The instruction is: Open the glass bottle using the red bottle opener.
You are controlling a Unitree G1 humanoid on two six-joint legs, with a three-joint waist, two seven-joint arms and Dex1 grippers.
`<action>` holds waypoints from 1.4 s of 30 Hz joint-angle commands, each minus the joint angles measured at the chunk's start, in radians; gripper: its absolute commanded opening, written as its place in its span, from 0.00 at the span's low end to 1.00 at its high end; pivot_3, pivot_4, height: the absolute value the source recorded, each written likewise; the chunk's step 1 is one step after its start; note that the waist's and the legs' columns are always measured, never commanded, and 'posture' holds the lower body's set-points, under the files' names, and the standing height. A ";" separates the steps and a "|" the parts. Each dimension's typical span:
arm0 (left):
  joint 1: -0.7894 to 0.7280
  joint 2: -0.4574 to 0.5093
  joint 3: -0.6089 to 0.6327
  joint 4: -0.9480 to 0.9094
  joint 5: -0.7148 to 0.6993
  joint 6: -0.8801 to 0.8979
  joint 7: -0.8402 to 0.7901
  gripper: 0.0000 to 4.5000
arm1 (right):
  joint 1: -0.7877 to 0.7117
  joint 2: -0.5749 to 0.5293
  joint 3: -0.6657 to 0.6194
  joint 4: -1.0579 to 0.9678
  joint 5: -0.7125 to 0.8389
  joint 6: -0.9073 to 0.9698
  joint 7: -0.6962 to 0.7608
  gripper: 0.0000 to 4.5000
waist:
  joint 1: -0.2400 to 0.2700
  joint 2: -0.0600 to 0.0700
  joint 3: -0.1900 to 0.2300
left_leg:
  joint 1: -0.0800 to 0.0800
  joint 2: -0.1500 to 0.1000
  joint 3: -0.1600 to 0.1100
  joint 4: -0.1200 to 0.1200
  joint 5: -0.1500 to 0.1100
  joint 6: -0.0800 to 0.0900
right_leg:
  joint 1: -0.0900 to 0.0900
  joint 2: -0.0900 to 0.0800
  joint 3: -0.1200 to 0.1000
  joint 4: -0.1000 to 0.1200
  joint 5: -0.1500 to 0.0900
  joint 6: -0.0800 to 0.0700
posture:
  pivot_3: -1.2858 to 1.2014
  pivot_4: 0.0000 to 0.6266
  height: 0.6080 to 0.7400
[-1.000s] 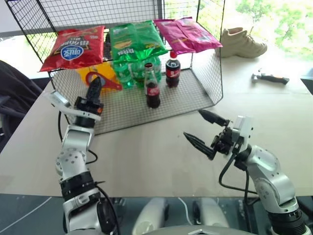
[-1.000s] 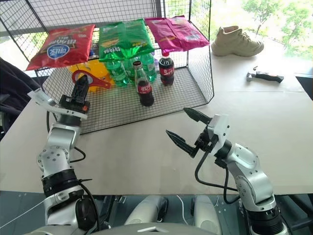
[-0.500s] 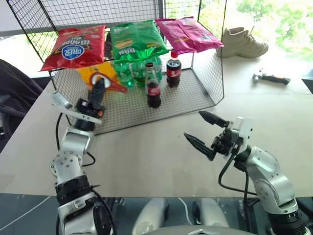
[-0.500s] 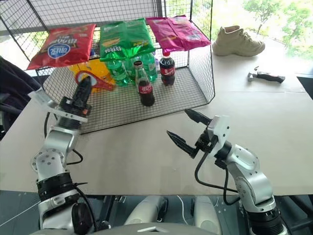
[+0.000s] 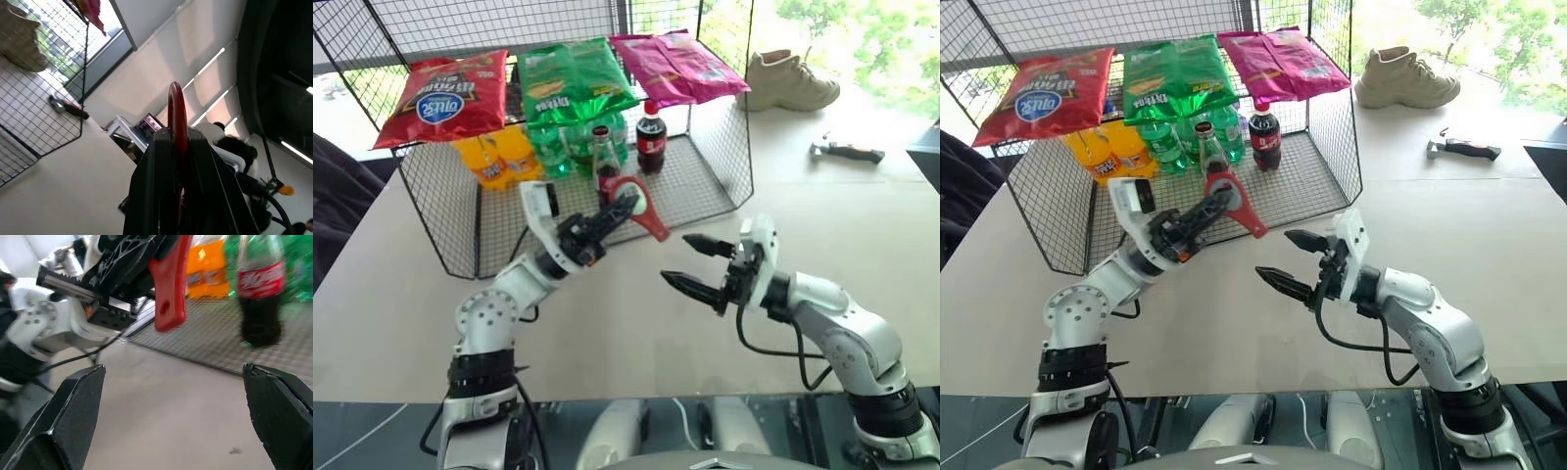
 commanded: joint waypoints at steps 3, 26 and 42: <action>-0.021 0.005 -0.048 -0.031 0.017 0.019 -0.062 0.02 | -0.064 -0.017 -0.032 -0.021 0.172 0.182 0.003 1.00 | -0.001 0.000 0.000 | -0.001 0.000 -0.001 -0.001 0.000 0.000 | 0.000 0.000 0.000 -0.002 0.000 0.000 | 0.52 0.24 0.94; -0.023 0.010 -0.072 0.035 0.146 -0.004 -0.179 0.00 | -0.124 -0.045 -0.097 -0.012 0.439 0.373 -0.053 0.09 | -0.002 0.000 0.000 | -0.003 0.000 -0.001 -0.002 -0.001 0.001 | -0.001 -0.001 0.000 -0.004 0.000 0.000 | 0.52 0.24 0.94; -0.006 0.039 -0.099 0.025 0.190 -0.016 -0.212 0.16 | -0.096 -0.047 -0.074 -0.016 0.430 0.388 -0.053 0.00 | -0.003 0.000 0.000 | -0.003 0.000 -0.001 -0.002 -0.001 0.002 | -0.001 -0.001 0.000 -0.004 0.000 0.000 | 0.52 0.24 0.94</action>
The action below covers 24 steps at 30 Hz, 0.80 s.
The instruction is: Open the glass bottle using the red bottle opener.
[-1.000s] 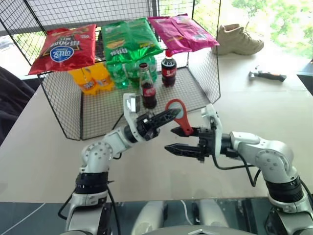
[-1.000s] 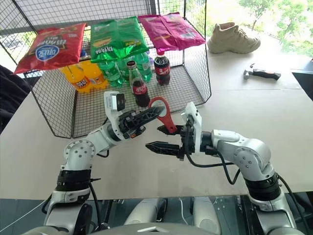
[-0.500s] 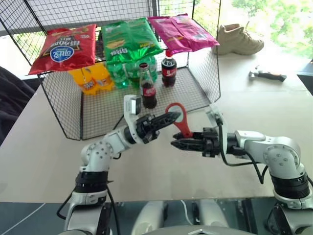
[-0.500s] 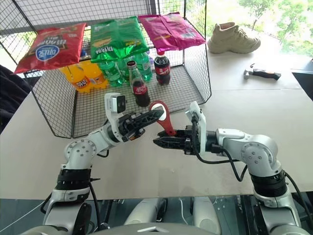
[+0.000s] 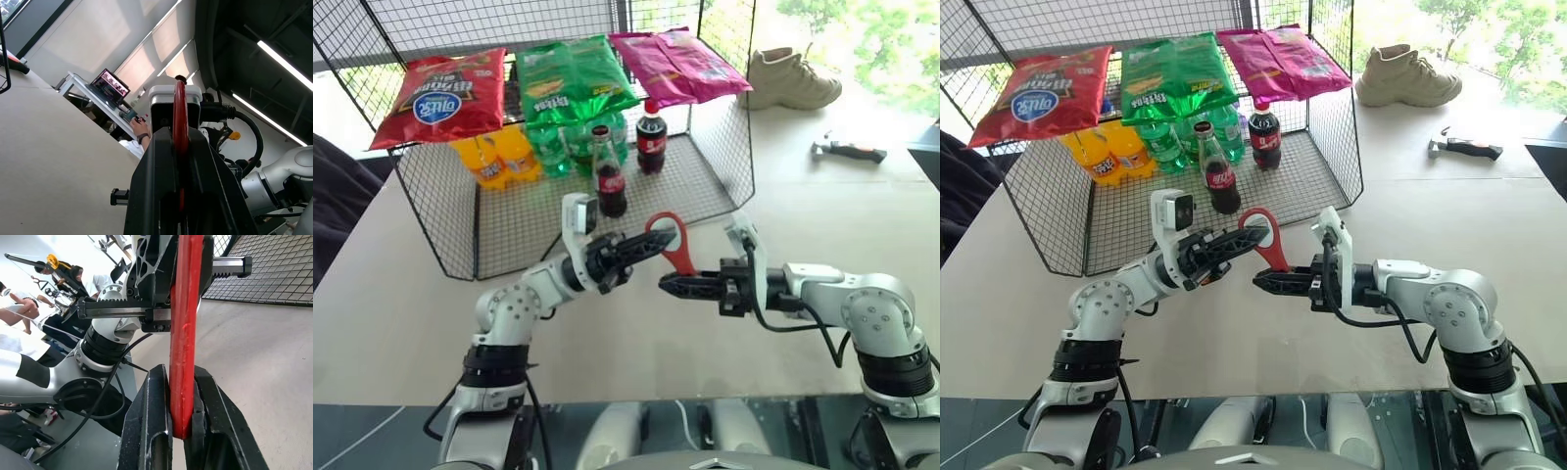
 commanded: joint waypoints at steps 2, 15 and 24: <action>0.004 0.008 0.003 -0.004 0.046 -0.019 0.022 0.32 | 0.014 0.012 0.020 -0.060 0.018 -0.023 0.028 0.00 | 0.000 0.000 0.000 | 0.000 0.000 0.000 0.000 0.000 0.000 | 0.000 0.000 0.000 0.000 0.000 0.000 | 0.52 0.24 0.94; 0.112 0.013 0.121 -0.133 -0.011 -0.014 0.150 0.93 | 0.183 -0.055 0.000 -0.063 -0.340 -0.342 0.000 0.00 | 0.001 0.000 0.000 | 0.000 0.000 0.000 0.000 0.000 0.001 | 0.000 0.000 0.000 -0.001 0.000 0.000 | 0.52 0.24 0.94; 0.196 -0.052 0.113 -0.201 0.284 -0.332 0.322 0.93 | 0.196 -0.034 0.026 0.087 -0.900 -0.947 -0.138 0.00 | 0.007 0.000 0.000 | 0.002 0.000 0.003 0.001 0.000 0.000 | 0.001 0.000 0.001 0.000 0.000 0.000 | 0.52 0.24 0.94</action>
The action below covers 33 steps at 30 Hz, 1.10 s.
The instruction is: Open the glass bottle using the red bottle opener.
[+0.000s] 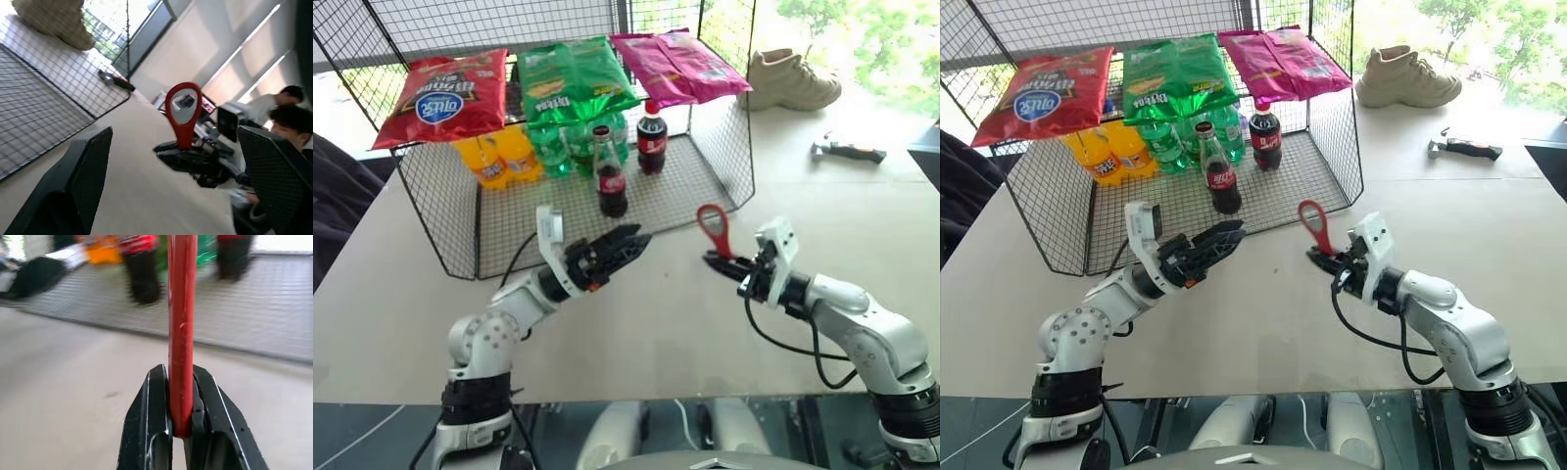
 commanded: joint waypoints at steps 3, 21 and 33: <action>0.008 -0.036 -0.013 -0.004 0.223 -0.268 0.074 0.93 | -0.026 -0.015 0.008 0.089 -0.294 -0.359 -0.092 0.00 | 0.006 0.000 0.000 | 0.000 0.000 0.000 0.000 0.000 0.000 | 0.000 0.000 0.000 0.000 0.000 0.000 | 0.52 0.24 0.94; -0.201 -0.017 -0.058 0.316 0.625 -0.707 0.207 0.93 | -0.042 0.075 -0.035 0.152 -0.454 -0.548 -0.189 0.00 | 0.015 0.000 0.000 | 0.001 0.000 0.001 0.000 0.000 0.000 | 0.000 0.002 0.001 0.001 0.000 0.000 | 0.52 0.24 0.94; -0.393 -0.014 -0.078 0.666 0.663 -0.867 0.146 0.93 | -0.022 0.127 -0.017 0.069 -0.486 -0.497 -0.199 0.00 | 0.015 0.000 0.000 | 0.001 0.000 0.001 0.001 0.000 0.000 | 0.000 0.002 0.001 0.002 0.000 0.000 | 0.52 0.24 0.94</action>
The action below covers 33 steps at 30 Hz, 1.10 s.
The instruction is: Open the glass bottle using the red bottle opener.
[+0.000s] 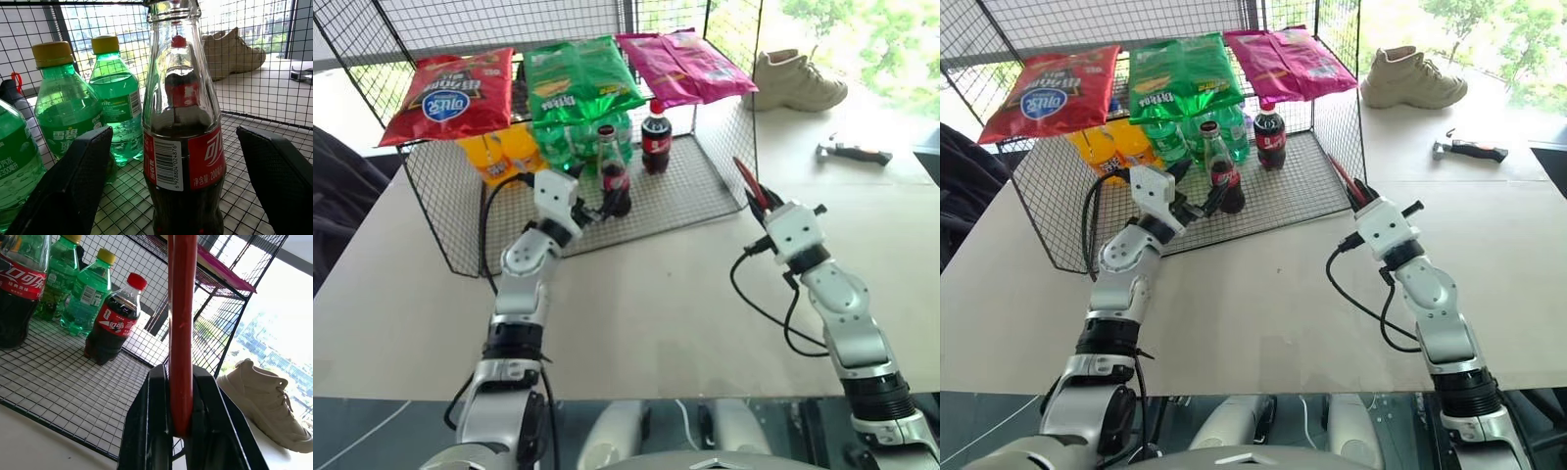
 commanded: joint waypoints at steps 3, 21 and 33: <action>-0.084 0.004 -0.004 0.126 -0.003 -0.079 -0.052 0.93 | 0.031 0.025 0.003 -0.123 -0.013 0.041 -0.010 0.00 | 0.000 0.000 0.000 | 0.000 0.000 0.000 0.000 0.000 0.000 | 0.000 0.000 0.000 0.000 0.000 0.000 | 0.52 0.24 0.94; -0.350 -0.042 0.017 0.616 0.016 -0.241 -0.096 0.85 | 0.101 0.061 -0.001 -0.213 -0.068 0.111 -0.029 0.00 | -0.003 0.000 0.000 | 0.000 -0.002 0.000 0.004 0.000 0.000 | 0.000 0.002 0.000 0.006 0.000 0.000 | 0.52 0.24 0.94; -0.351 -0.045 0.030 0.641 0.021 -0.254 -0.095 0.62 | 0.054 0.057 -0.004 -0.170 -0.053 0.107 -0.012 0.00 | -0.005 0.000 0.000 | 0.001 -0.002 0.000 0.005 0.000 0.000 | 0.000 0.002 0.000 0.009 0.000 0.000 | 0.52 0.24 0.94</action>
